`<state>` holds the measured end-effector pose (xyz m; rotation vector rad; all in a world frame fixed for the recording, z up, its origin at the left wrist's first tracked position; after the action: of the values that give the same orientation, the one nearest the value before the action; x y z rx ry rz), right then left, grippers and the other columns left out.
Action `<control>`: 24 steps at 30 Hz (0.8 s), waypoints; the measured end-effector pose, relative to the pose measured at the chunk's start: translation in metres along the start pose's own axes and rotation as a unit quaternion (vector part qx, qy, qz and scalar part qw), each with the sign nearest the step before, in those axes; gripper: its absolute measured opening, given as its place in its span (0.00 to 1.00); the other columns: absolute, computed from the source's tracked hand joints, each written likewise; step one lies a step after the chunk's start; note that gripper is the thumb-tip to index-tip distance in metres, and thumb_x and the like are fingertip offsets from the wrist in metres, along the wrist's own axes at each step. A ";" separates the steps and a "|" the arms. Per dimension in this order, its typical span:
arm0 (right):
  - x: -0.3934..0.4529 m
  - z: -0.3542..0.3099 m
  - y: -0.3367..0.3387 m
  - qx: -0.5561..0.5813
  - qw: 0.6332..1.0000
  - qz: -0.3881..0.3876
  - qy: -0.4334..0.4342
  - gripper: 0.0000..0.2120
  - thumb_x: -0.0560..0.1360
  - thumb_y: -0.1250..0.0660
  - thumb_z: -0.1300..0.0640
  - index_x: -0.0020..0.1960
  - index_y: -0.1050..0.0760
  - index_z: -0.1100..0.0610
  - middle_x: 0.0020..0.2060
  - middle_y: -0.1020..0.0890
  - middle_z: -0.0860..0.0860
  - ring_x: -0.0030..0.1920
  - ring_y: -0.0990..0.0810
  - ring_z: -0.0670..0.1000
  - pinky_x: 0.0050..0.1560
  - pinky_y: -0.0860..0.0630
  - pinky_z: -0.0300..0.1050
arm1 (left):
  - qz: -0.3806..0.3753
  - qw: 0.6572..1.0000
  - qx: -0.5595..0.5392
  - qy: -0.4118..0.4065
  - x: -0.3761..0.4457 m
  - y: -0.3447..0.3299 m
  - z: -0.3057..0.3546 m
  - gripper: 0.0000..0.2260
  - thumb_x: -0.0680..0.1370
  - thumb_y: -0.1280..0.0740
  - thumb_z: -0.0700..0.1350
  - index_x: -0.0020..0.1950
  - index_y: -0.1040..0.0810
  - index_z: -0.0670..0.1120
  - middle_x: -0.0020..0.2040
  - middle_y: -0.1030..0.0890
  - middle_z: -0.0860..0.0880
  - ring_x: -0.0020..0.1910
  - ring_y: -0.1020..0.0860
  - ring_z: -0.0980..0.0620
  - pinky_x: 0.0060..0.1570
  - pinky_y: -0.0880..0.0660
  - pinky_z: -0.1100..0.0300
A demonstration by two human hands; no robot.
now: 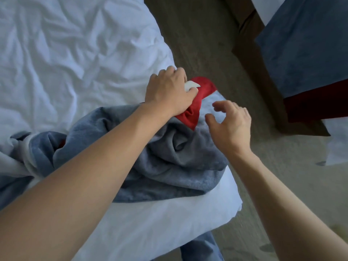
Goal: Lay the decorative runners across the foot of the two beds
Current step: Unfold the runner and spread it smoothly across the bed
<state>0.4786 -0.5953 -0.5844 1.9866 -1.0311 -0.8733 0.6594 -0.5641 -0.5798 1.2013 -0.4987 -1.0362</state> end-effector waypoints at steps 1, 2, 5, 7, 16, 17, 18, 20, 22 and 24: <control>-0.001 0.000 -0.009 -0.004 1.000 -0.020 -0.003 0.13 0.75 0.31 0.49 0.58 0.21 0.53 0.55 0.17 0.47 0.59 0.22 0.52 0.70 0.36 0.59 | -0.018 1.000 0.003 -0.015 -0.005 -0.002 0.002 0.19 0.75 0.39 0.64 0.51 0.23 0.50 0.50 0.20 0.50 0.51 0.23 0.47 0.56 0.32 0.49; -0.002 -0.002 -0.017 -0.007 0.999 -0.036 0.000 0.13 0.75 0.32 0.49 0.58 0.21 0.52 0.55 0.17 0.47 0.59 0.21 0.53 0.70 0.36 0.58 | -0.046 0.998 0.010 -0.029 -0.012 -0.006 0.003 0.20 0.73 0.40 0.67 0.49 0.23 0.52 0.47 0.20 0.52 0.48 0.22 0.48 0.56 0.33 0.49; -0.006 -0.012 -0.036 -0.022 0.997 -0.072 0.019 0.14 0.76 0.36 0.48 0.60 0.22 0.49 0.56 0.17 0.46 0.60 0.23 0.53 0.71 0.39 0.58 | -0.097 0.992 0.059 -0.046 -0.027 -0.014 -0.006 0.20 0.70 0.37 0.68 0.48 0.23 0.53 0.44 0.19 0.54 0.45 0.22 0.50 0.56 0.35 0.50; -0.009 -0.019 -0.042 -0.015 0.997 -0.077 0.019 0.17 0.75 0.36 0.48 0.63 0.23 0.50 0.58 0.17 0.47 0.61 0.24 0.54 0.72 0.39 0.59 | -0.102 0.991 0.079 -0.034 -0.025 -0.012 -0.017 0.16 0.73 0.35 0.62 0.49 0.21 0.52 0.46 0.18 0.51 0.47 0.21 0.47 0.56 0.35 0.51; -0.018 -0.044 -0.038 0.005 0.998 -0.031 0.049 0.18 0.73 0.35 0.52 0.63 0.24 0.52 0.54 0.17 0.49 0.58 0.24 0.54 0.75 0.42 0.55 | -0.033 0.999 0.001 0.026 -0.013 0.020 -0.064 0.18 0.71 0.34 0.64 0.48 0.23 0.50 0.44 0.19 0.51 0.45 0.24 0.47 0.57 0.35 0.50; -0.021 -0.046 -0.040 0.004 0.998 -0.036 0.052 0.18 0.73 0.35 0.51 0.63 0.24 0.52 0.54 0.17 0.48 0.58 0.24 0.54 0.75 0.43 0.55 | -0.032 0.999 0.021 0.014 -0.017 0.019 -0.065 0.16 0.72 0.33 0.62 0.46 0.24 0.50 0.43 0.19 0.50 0.44 0.25 0.46 0.56 0.35 0.50; -0.024 -0.047 -0.042 0.003 0.998 -0.042 0.056 0.19 0.74 0.34 0.50 0.63 0.24 0.51 0.54 0.17 0.47 0.58 0.23 0.54 0.75 0.42 0.57 | -0.013 0.999 0.045 0.013 -0.019 0.024 -0.070 0.14 0.74 0.34 0.59 0.45 0.24 0.49 0.44 0.18 0.48 0.43 0.25 0.45 0.56 0.35 0.51; -0.033 -0.048 -0.043 0.000 0.997 -0.047 0.065 0.18 0.74 0.33 0.48 0.63 0.24 0.51 0.53 0.17 0.46 0.57 0.23 0.53 0.74 0.41 0.59 | 0.038 0.995 0.071 0.051 -0.019 0.041 -0.096 0.11 0.76 0.35 0.54 0.49 0.21 0.48 0.46 0.17 0.44 0.47 0.22 0.41 0.55 0.34 0.50; -0.041 -0.047 -0.040 -0.011 0.997 -0.043 0.070 0.18 0.75 0.34 0.48 0.63 0.25 0.51 0.52 0.18 0.47 0.57 0.24 0.53 0.75 0.43 0.58 | 0.061 0.992 0.048 0.098 -0.021 0.051 -0.121 0.13 0.76 0.35 0.55 0.53 0.21 0.48 0.50 0.17 0.44 0.51 0.22 0.40 0.56 0.34 0.50; -0.049 -0.048 -0.037 -0.024 0.996 -0.033 0.085 0.19 0.74 0.32 0.50 0.63 0.25 0.52 0.53 0.19 0.47 0.58 0.24 0.53 0.77 0.46 0.57 | 0.055 0.994 0.011 0.093 -0.026 0.049 -0.122 0.18 0.75 0.34 0.58 0.59 0.23 0.48 0.56 0.19 0.46 0.56 0.23 0.42 0.59 0.33 0.49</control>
<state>0.5093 -0.5241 -0.5787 2.0251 -0.8449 -0.7431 0.7623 -0.4787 -0.5700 1.2629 -0.4257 -0.8176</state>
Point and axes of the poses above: each hand's wrist, its own x-axis towards the middle knuckle, its own y-axis out of the back of the hand, z = x × y, the point moved 9 cm from there along x, towards the middle knuckle
